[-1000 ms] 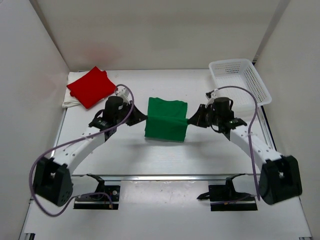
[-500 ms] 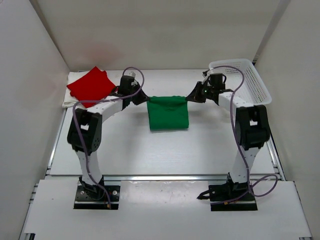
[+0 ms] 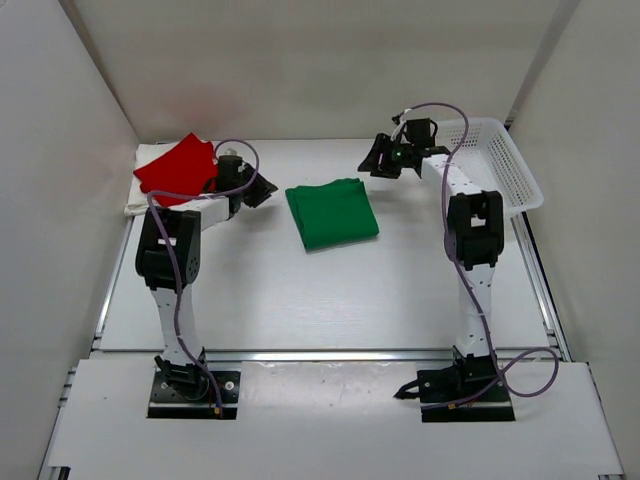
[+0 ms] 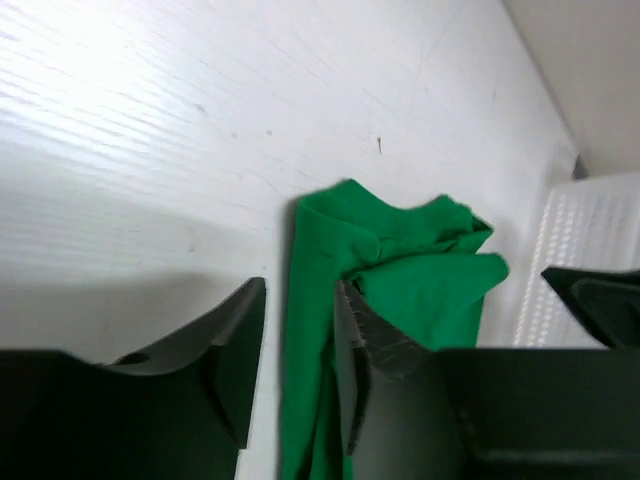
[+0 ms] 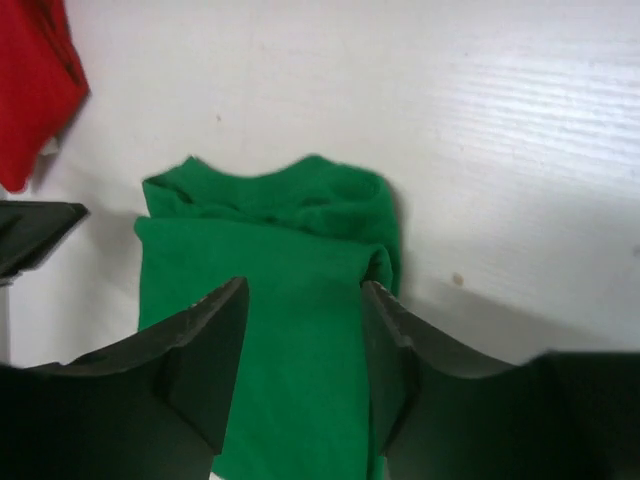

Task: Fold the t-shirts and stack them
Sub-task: Fold the long partially folded tshirt into a neat square

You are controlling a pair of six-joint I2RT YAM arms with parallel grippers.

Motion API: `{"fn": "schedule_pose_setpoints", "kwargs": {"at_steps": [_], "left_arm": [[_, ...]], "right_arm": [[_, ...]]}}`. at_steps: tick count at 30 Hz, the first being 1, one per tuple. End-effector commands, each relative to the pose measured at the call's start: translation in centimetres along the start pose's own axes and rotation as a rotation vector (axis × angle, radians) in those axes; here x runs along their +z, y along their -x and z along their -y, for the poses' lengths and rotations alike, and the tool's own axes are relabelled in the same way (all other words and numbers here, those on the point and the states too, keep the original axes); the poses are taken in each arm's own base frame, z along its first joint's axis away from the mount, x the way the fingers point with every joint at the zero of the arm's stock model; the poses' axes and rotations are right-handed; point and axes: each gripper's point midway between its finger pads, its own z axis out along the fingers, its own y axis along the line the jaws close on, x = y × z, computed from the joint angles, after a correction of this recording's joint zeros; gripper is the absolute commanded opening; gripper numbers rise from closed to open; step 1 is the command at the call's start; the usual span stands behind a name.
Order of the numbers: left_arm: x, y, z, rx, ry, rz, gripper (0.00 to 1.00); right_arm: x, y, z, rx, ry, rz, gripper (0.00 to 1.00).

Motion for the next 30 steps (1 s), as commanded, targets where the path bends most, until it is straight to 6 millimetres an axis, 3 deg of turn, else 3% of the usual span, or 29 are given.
{"fn": "schedule_pose_setpoints", "kwargs": {"at_steps": [1,2,4,5,6,7,8,9,10,12,16,18,20,24,25,27,29,30], "left_arm": [[-4.0,2.6,5.6,-0.008,-0.159,0.101,0.39],[-4.6,0.8,7.7,0.023,-0.2,0.066,0.39],[-4.8,-3.1,10.2,0.094,-0.244,-0.009,0.38],[-4.9,-5.9,11.7,0.117,-0.273,-0.062,0.37],[-4.7,-8.4,12.0,0.139,-0.281,-0.103,0.37],[-4.5,-9.0,11.9,0.144,-0.28,-0.116,0.36],[-4.0,-11.0,11.5,0.151,-0.267,-0.153,0.35],[-3.7,-12.2,10.4,0.152,-0.245,-0.178,0.33],[-3.6,-12.5,9.9,0.151,-0.243,-0.188,0.32],[-3.3,-13.9,6.2,0.123,-0.181,-0.22,0.3],[-4.1,-15.3,2.0,0.087,-0.137,-0.243,0.3],[-5.2,-16.0,0.5,0.053,-0.127,-0.258,0.3],[-6.1,-16.0,0.6,0.047,-0.153,-0.257,0.31],[-8.3,-14.3,3.3,0.057,-0.242,-0.217,0.39],[-9.2,-13.2,4.4,0.073,-0.272,-0.187,0.4],[-9.8,-11.7,4.4,0.096,-0.246,-0.13,0.47],[-10.1,-10.9,2.8,0.143,-0.179,-0.107,0.52],[-10.1,-10.2,2.6,0.161,-0.156,-0.079,0.55]], "right_arm": [[-3.0,0.7,-1.9,-0.084,-0.054,0.014,0.47],[-3.5,-0.3,-1.8,-0.083,-0.064,0.011,0.31],[-4.3,-2.1,-2.2,-0.063,-0.04,0.004,0.12],[-4.5,-3.9,-2.2,-0.053,-0.022,-0.013,0.04],[-4.6,-4.4,-2.9,-0.058,0.002,-0.008,0.02],[-4.4,-6.7,-2.6,-0.033,0.005,-0.045,0.0],[-4.5,-8.3,-2.2,-0.019,0.009,-0.068,0.0],[-4.6,-8.6,-2.3,-0.024,0.017,-0.058,0.0],[-4.7,-10.4,-1.7,0.004,0.013,-0.087,0.0],[-4.6,-12.7,-0.9,0.02,0.006,-0.101,0.0],[-4.1,-15.1,-0.1,0.038,-0.02,-0.145,0.0],[-3.9,-15.1,-0.4,0.015,-0.024,-0.136,0.0],[-4.0,-14.9,-0.7,0.012,-0.023,-0.132,0.0],[-4.7,-14.3,-2.0,-0.005,0.001,-0.109,0.01],[-5.3,-13.3,-2.2,-0.012,0.001,-0.079,0.04],[-6.2,-13.0,-3.1,-0.012,0.02,-0.056,0.2],[-7.5,-12.1,-4.6,-0.039,0.044,-0.002,0.33],[-7.9,-12.5,-4.3,-0.026,0.026,0.002,0.41]]}}
